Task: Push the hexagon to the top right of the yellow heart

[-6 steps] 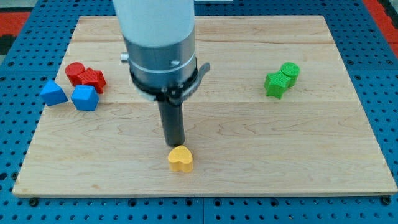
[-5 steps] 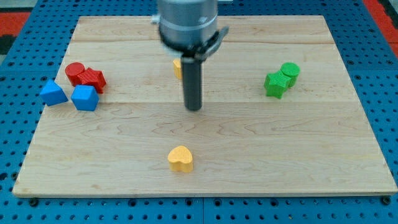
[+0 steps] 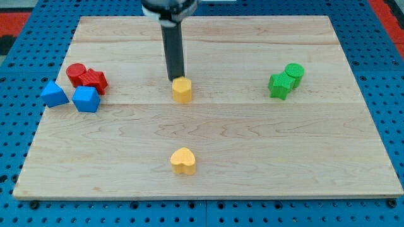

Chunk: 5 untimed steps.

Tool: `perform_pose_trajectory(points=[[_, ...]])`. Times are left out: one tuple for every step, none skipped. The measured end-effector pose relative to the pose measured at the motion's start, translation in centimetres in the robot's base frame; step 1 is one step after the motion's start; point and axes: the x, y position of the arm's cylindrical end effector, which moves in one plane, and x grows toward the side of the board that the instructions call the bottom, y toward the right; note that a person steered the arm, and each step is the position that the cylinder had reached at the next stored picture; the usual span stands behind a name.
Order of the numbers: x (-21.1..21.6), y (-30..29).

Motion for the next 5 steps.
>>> perform_pose_trajectory(points=[[5.8,1.6],[7.3,2.0],[6.5,2.6],[7.7,2.9],[9.2,2.9]])
